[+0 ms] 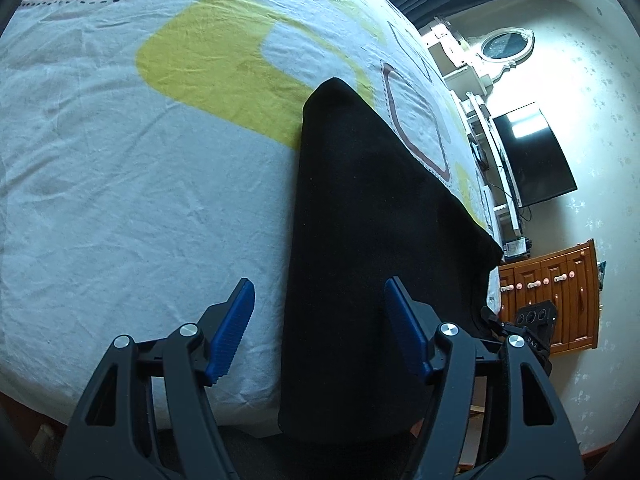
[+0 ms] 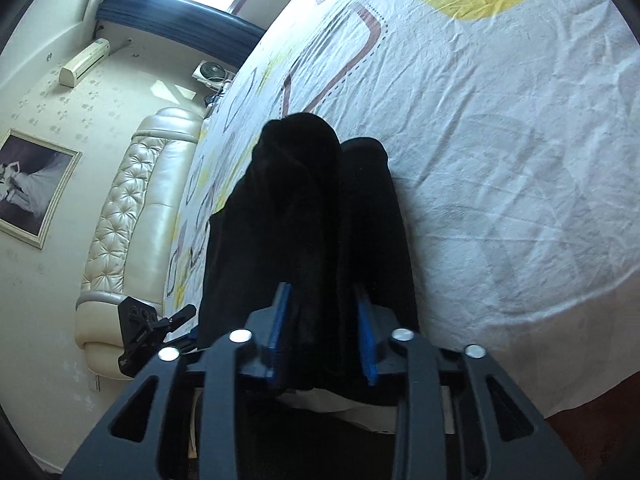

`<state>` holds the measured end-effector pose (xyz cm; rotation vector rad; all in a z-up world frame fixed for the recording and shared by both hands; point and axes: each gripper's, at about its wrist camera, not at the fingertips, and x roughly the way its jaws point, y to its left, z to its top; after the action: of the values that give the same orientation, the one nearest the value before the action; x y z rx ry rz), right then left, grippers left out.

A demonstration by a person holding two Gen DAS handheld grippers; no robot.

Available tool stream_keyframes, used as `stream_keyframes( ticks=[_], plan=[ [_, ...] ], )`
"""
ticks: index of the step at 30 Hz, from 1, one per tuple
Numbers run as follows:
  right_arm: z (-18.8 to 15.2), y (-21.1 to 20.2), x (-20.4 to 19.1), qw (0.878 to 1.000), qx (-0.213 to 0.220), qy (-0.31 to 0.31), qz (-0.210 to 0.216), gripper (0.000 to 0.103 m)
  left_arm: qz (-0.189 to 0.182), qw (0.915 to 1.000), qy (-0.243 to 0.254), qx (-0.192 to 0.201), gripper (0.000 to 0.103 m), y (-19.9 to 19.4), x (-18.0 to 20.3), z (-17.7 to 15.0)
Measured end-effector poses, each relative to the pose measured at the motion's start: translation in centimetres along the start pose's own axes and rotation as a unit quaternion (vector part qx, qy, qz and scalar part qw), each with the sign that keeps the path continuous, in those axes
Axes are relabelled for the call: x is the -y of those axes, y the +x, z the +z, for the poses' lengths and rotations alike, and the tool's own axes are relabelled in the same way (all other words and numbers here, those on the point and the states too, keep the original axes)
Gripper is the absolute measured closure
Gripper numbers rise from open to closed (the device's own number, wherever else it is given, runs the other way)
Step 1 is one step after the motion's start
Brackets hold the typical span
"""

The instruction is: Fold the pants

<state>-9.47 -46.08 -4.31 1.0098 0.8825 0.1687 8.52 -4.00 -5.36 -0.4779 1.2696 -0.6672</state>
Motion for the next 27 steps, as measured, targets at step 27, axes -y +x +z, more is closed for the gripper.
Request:
stream_keyframes(
  ticks=[27],
  plan=[
    [-3.2,1.7,2.6,0.999,-0.037,0.017,0.016,0.039,-0.119,0.9906,-0.048,-0.049,0.027,1.3,-1.5,-3.4]
  ],
)
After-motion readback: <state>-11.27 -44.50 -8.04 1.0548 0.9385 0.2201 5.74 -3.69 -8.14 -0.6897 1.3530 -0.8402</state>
